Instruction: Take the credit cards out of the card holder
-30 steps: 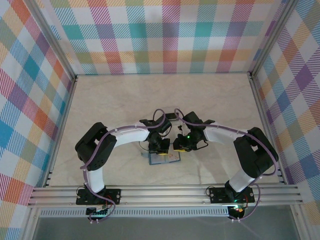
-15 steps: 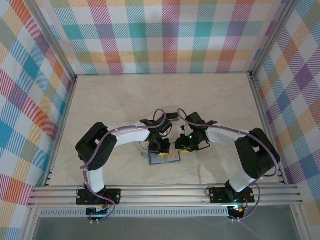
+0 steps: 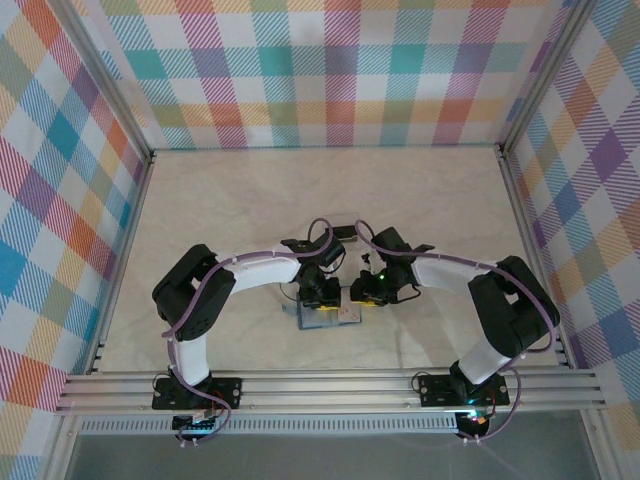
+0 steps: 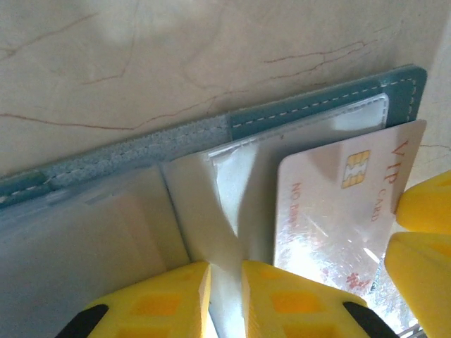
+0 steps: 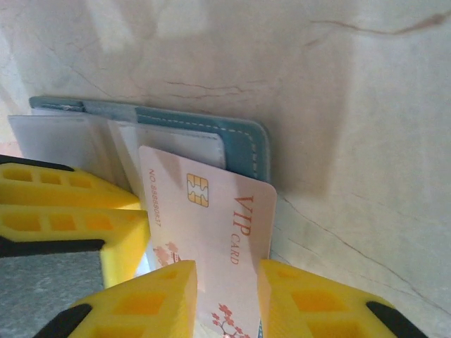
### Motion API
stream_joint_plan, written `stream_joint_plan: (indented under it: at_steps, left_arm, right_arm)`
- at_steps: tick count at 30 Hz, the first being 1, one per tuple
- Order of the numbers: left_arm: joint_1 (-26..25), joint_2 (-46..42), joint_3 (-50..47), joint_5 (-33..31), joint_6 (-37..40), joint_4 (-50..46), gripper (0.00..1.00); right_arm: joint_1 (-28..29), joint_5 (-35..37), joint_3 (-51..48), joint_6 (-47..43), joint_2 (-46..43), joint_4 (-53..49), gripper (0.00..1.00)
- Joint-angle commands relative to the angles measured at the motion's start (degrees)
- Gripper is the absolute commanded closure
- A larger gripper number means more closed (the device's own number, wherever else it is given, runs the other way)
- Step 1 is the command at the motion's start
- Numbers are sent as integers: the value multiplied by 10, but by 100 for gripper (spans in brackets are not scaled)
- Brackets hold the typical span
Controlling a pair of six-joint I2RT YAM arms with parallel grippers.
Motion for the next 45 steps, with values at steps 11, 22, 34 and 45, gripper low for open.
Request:
stream_joint_plan:
  at_steps: [11,22,34,45]
  left_arm:
    - [-10,24,-10,-13,-2,-41,83]
    - [-11,18,-11,-15,-1,-41,85]
    - [-11,24,-1,-12,7,-48,85]
    - [-11,19,-3,-15,6,-50,85]
  right_arm:
    - [-10,-25,-35,14,-31,46,69]
    - [-10,-30,-28,21,-71,38,69]
    - [-46,-25,-61,31,-46,71,73]
    - [-56,-59,-74,48,4,150,78]
